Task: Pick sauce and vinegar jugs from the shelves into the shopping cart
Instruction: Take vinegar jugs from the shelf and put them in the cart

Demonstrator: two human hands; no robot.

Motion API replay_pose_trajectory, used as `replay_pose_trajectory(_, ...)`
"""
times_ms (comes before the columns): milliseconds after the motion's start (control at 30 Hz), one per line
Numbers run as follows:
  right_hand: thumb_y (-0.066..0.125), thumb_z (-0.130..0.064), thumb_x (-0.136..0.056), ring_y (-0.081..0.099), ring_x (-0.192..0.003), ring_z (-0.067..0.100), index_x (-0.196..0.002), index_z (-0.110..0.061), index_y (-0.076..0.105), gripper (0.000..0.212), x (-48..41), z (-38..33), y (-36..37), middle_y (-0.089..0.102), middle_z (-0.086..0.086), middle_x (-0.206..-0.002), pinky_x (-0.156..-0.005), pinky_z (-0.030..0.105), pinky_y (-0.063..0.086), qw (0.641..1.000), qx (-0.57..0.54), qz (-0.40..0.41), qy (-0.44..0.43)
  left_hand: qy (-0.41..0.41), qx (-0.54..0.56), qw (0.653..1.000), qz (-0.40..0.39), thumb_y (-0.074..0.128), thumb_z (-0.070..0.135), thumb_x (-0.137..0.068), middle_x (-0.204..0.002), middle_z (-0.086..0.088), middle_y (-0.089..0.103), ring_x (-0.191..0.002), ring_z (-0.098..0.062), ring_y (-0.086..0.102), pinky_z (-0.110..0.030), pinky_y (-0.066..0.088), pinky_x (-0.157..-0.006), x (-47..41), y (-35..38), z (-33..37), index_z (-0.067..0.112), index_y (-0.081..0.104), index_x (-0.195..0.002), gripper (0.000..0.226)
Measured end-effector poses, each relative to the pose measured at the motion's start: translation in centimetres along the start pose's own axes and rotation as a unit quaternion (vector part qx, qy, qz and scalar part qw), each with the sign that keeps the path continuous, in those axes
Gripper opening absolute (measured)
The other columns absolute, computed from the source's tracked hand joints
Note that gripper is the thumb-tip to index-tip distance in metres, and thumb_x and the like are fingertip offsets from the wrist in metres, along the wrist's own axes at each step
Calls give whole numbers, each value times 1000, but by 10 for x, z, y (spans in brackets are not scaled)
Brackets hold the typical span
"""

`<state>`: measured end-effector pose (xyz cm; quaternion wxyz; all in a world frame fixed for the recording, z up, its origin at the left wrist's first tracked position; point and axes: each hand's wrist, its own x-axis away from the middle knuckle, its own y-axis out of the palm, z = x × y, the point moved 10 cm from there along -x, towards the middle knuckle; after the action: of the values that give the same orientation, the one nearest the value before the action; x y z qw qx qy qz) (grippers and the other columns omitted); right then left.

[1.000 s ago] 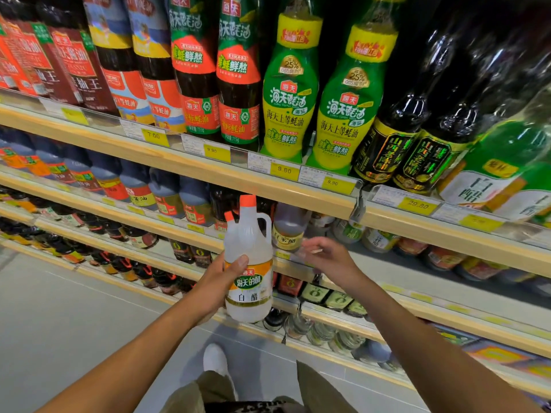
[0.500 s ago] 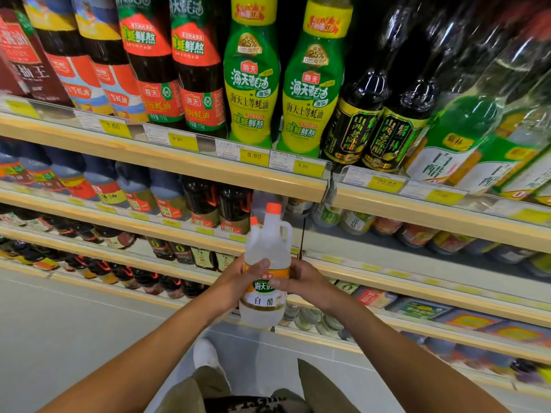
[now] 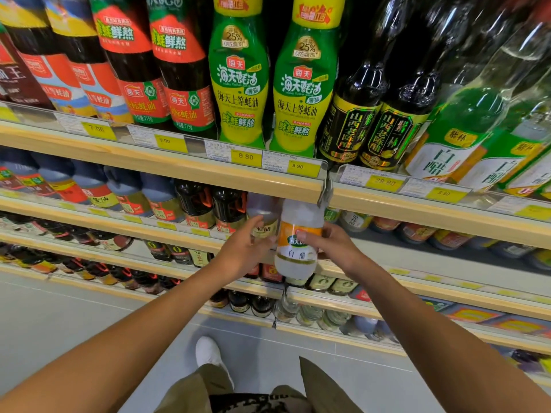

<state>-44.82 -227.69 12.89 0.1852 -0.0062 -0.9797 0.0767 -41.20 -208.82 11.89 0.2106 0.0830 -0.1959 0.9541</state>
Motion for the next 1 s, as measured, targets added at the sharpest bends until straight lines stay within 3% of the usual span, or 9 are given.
replay_pose_trajectory(67,79,-42,-83,73,-92,18,-101,-21,74,28,-9,-5,-16,77,0,-103,-73,29,52,999,34,33,15,35,-77,996,19,59,38,-100,-147,12,37,-116,-9,56,-38,52,-94,-5,-11,9,25,31,-155,63)
replay_pose_trajectory(133,77,-58,-78,65,-97,21,-92,-17,74,44,-16,0,-33,71,0,-104,-76,31,47,989,110,73,64,54,-128,990,27,58,35,-101,-150,7,31,-117,-12,56,-42,52,-95,-9,-17,14,19,28,-156,64)
replay_pose_trajectory(267,74,-78,-66,50,-134,27,-126,-20,70,84,-31,13,-41,56,4,-146,-107,39,42,981,129,71,124,89,-230,969,19,59,37,-99,-147,9,23,-111,-19,57,-46,55,-84,-15,-14,13,19,31,-149,61)
replay_pose_trajectory(400,76,-90,-45,52,-134,23,-136,-24,64,113,-45,19,-35,54,1,-148,-107,37,44,985,111,67,115,85,-290,953,2,56,47,-95,-159,7,18,-123,-24,57,-45,55,-87,-22,-14,2,23,22,-153,71)
replay_pose_trajectory(533,78,-57,-80,47,-139,25,-142,-10,57,80,-51,23,-33,52,6,-149,-103,31,41,988,97,72,93,62,-301,951,-14,56,45,-97,-170,4,2,-138,-22,48,-41,48,-104,-22,-15,-2,22,13,-161,80)
replay_pose_trajectory(700,80,-25,-87,49,-135,21,-142,-3,53,65,-57,35,-34,54,-2,-131,-93,25,41,991,63,71,96,60,-346,936,-20,56,42,-99,-170,1,-2,-130,-26,55,-36,50,-96,-19,-16,0,20,8,-162,82)
replay_pose_trajectory(767,87,-26,-78,52,-132,19,-143,-8,53,75,-62,38,-36,56,-3,-138,-107,33,43,992,78,72,73,64,-366,928,-18,56,42,-98,-171,1,-2,-131,-29,54,-37,51,-93,-19,-17,-1,21,7,-162,83)
replay_pose_trajectory(867,94,-63,-47,59,-127,22,-135,-15,61,105,-71,52,-46,63,1,-138,-108,46,47,991,105,73,48,72,-384,920,-19,55,44,-97,-170,2,-2,-136,-31,50,-41,52,-94,-20,-17,-4,22,5,-161,84)
replay_pose_trajectory(1000,90,-48,-69,57,-126,22,-139,-17,56,84,-65,45,-44,62,-1,-136,-103,41,47,986,153,49,49,73,-395,916,-24,53,46,-98,-170,5,-5,-127,-32,58,-42,54,-88,-19,-17,-8,24,2,-162,85)
